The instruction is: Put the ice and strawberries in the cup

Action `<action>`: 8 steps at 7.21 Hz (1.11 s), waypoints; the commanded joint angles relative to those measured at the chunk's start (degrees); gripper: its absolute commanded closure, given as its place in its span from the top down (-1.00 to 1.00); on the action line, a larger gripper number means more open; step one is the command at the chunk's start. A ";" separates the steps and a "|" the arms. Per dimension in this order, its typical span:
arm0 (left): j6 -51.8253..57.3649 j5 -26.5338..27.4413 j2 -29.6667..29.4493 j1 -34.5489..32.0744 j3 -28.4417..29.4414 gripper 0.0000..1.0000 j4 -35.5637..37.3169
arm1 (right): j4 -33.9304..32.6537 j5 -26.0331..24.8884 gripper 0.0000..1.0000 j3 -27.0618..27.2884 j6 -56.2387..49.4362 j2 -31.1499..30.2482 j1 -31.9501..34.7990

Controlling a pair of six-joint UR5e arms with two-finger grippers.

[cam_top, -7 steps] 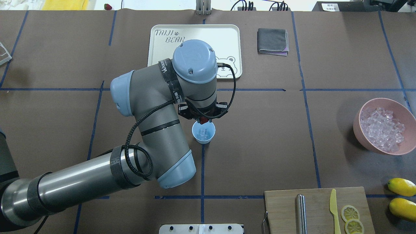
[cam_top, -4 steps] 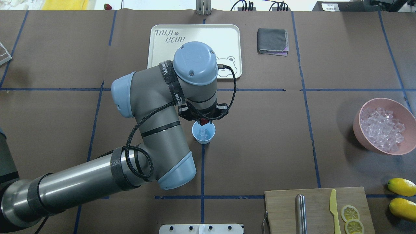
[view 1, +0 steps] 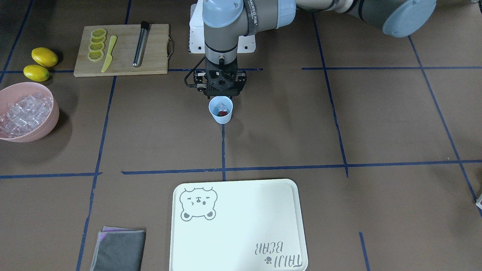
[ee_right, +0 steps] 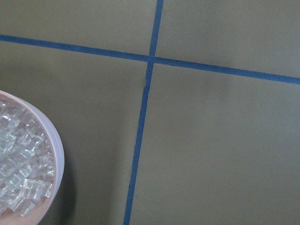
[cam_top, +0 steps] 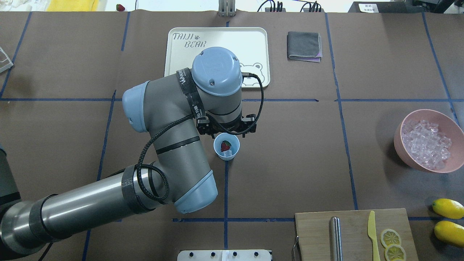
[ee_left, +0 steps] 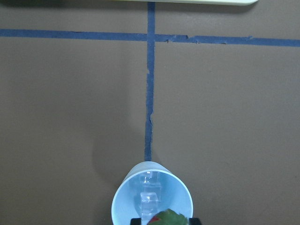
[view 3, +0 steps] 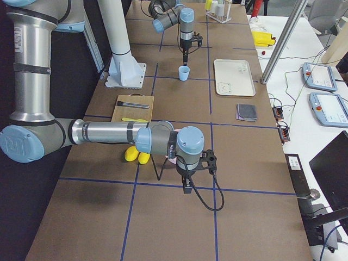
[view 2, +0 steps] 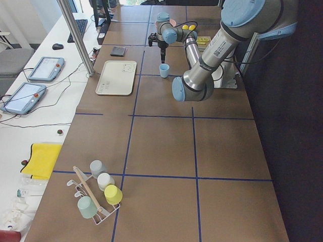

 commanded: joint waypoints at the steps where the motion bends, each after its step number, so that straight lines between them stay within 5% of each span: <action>1: 0.34 -0.09 0.02 0.00 -0.30 0.99 0.09 | 0.00 0.00 0.99 -0.01 -0.02 0.00 0.00; 2: 0.69 0.00 0.45 -0.08 -1.43 0.99 0.18 | 0.00 0.00 0.99 0.08 -0.02 0.00 0.00; 5: 13.75 -0.35 15.95 -4.02 -17.73 0.99 0.88 | 0.00 0.00 0.99 -0.01 -0.02 0.00 0.00; 8: 33.49 -9.65 26.88 -17.09 -25.25 0.99 3.60 | 0.00 0.00 0.99 -0.71 -0.02 -0.09 0.00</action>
